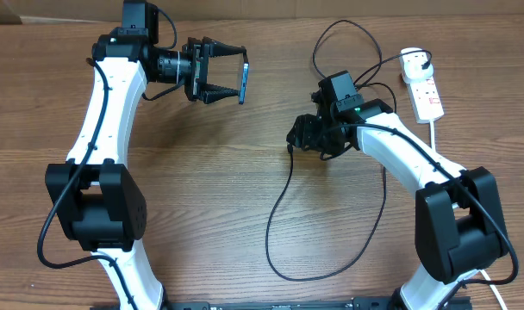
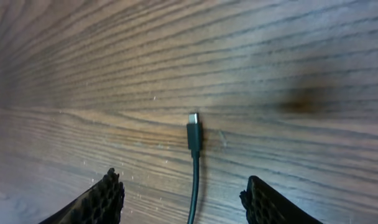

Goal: Plug charger to phone and switch on socket

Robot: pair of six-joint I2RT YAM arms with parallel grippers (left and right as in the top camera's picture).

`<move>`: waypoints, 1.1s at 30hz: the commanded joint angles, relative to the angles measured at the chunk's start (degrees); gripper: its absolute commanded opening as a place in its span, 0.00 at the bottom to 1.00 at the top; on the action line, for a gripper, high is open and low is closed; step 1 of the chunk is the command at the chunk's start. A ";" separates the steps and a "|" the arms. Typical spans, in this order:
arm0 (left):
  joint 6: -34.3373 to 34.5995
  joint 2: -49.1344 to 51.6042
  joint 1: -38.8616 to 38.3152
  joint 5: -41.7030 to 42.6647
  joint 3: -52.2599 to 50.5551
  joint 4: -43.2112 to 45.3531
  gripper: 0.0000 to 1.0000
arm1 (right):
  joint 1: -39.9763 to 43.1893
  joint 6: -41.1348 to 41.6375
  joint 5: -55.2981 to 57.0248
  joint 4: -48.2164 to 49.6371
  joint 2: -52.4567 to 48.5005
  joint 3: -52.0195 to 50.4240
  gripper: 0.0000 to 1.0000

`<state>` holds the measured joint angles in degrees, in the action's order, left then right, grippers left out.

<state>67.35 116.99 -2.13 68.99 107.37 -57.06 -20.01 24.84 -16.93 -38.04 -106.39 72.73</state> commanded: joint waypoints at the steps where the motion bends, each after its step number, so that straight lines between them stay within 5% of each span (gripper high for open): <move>1: -0.94 -2.36 0.28 2.47 0.46 0.26 0.51 | -0.24 0.68 1.90 0.72 -0.37 -0.31 0.61; 33: -1.38 -2.36 0.24 1.51 0.46 0.26 0.52 | -0.31 0.90 -1.40 3.50 -10.43 -0.42 0.56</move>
<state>67.33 116.99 -2.13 68.82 107.37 -57.04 -20.01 25.47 -17.41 -34.74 -114.08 72.60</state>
